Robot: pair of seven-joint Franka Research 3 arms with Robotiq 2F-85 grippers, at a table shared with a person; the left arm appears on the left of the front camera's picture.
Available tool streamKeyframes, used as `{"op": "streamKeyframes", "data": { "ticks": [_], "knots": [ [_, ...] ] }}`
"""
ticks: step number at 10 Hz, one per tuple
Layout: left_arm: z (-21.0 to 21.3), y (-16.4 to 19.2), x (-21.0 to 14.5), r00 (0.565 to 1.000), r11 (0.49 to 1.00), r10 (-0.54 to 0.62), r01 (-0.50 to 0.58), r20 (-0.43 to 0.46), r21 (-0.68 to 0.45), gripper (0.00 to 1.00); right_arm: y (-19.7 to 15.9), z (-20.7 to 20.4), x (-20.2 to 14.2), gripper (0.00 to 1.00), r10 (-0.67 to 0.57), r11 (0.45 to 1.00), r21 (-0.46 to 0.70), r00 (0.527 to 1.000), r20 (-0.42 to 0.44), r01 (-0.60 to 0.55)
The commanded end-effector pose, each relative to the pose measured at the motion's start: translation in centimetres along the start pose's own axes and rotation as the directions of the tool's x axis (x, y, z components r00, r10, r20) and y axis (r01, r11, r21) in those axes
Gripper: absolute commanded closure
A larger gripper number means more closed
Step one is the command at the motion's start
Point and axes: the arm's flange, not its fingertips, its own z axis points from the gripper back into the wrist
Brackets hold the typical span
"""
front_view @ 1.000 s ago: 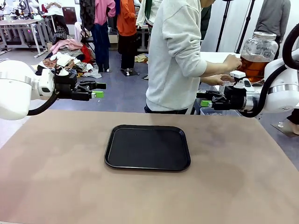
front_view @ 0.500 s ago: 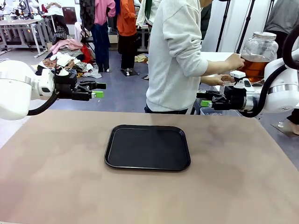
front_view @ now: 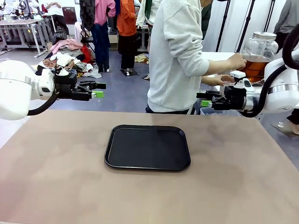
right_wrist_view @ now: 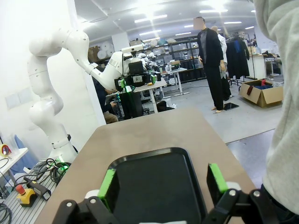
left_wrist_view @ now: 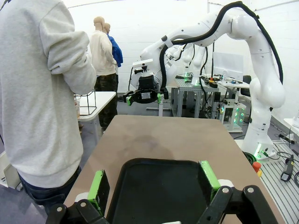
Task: Pour the drink into the iced cup.
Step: Open the gripper to release the iced cup you were holding.
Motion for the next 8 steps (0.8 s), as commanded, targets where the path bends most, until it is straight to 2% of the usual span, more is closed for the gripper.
{"op": "streamKeyframes", "data": {
  "ticks": [1, 8],
  "knots": [
    [-0.13, 0.07, 0.23, 1.0, 1.0, -0.002, 0.002, 0.008, 0.01, 0.0, -0.11, -0.16, 0.34, 0.0, 0.003, 1.0, 0.004, 1.0, -0.001, -0.003],
    [-0.13, 0.07, 0.23, 1.0, 1.0, -0.002, 0.002, 0.008, 0.01, 0.0, -0.11, -0.16, 0.34, 0.0, 0.003, 1.0, 0.004, 1.0, -0.001, -0.003]
  ]
}}
